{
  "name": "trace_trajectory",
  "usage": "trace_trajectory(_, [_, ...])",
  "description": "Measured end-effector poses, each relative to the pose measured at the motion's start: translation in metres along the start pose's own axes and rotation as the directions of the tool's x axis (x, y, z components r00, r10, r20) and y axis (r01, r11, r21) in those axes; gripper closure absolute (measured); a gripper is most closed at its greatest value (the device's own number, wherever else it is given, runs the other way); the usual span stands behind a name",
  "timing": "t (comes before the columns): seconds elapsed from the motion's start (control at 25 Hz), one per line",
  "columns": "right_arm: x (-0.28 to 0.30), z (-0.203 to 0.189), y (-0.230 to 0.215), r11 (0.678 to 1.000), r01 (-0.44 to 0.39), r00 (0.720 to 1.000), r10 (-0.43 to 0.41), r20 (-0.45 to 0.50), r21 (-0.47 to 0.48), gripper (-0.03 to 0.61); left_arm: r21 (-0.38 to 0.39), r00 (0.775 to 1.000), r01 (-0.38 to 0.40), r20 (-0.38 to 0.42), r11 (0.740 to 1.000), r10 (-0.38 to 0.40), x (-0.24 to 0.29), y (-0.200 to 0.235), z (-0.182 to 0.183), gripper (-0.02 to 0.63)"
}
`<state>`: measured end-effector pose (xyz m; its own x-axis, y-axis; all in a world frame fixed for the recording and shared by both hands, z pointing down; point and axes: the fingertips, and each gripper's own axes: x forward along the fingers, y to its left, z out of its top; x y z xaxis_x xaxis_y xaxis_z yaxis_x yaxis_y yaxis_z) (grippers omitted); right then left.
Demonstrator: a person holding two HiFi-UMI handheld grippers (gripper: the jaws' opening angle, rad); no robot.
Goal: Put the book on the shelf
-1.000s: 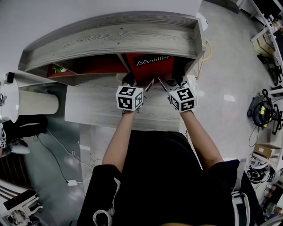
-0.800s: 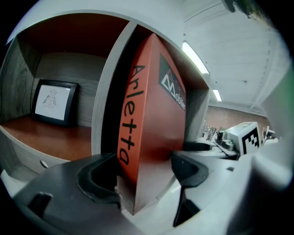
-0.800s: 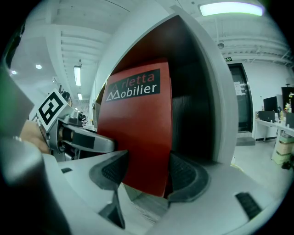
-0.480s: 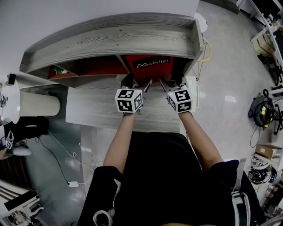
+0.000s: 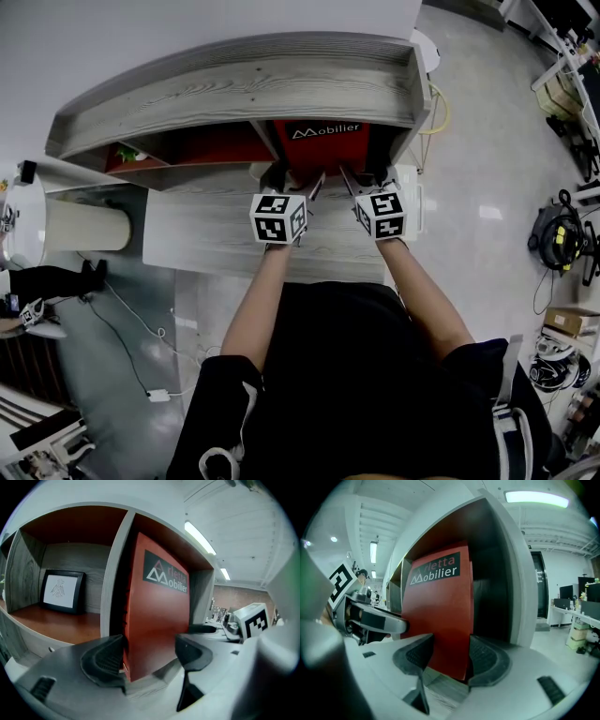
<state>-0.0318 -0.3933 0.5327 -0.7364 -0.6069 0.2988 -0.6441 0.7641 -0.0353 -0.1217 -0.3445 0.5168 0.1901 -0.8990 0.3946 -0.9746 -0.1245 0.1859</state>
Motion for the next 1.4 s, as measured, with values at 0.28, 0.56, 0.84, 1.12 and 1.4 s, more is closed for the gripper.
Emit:
trace_trajectory(0.28, [0.003, 0.001, -0.002, 0.999, 0.032, 0.999, -0.033, 0.007, 0.021, 0.351, -0.004, 0.999, 0.038, -0.001, 0.999, -0.038, -0.001, 0.001, 0.002, 0.275])
trace_trajectory(0.56, [0.006, -0.001, -0.004, 0.996, 0.084, 0.996, -0.084, -0.018, 0.043, 0.359, -0.002, 0.998, 0.057, -0.007, 0.998, -0.057, -0.001, 0.001, 0.001, 0.275])
trace_trajectory(0.84, [0.008, 0.000, -0.005, 0.989, 0.136, 0.990, -0.135, -0.027, 0.058, 0.357, -0.001, 0.996, 0.085, 0.000, 0.996, -0.085, -0.005, 0.000, 0.002, 0.275])
trace_trajectory(1.12, [0.014, 0.000, -0.006, 0.980, 0.184, 0.983, -0.182, -0.035, 0.075, 0.357, 0.028, 0.988, 0.152, -0.013, 0.988, -0.151, -0.013, -0.010, -0.004, 0.275])
trace_trajectory(1.4, [0.018, 0.001, -0.004, 0.974, 0.201, 0.980, -0.198, -0.037, 0.106, 0.357, 0.017, 0.978, 0.205, -0.027, 0.979, -0.205, -0.001, -0.014, -0.004, 0.275])
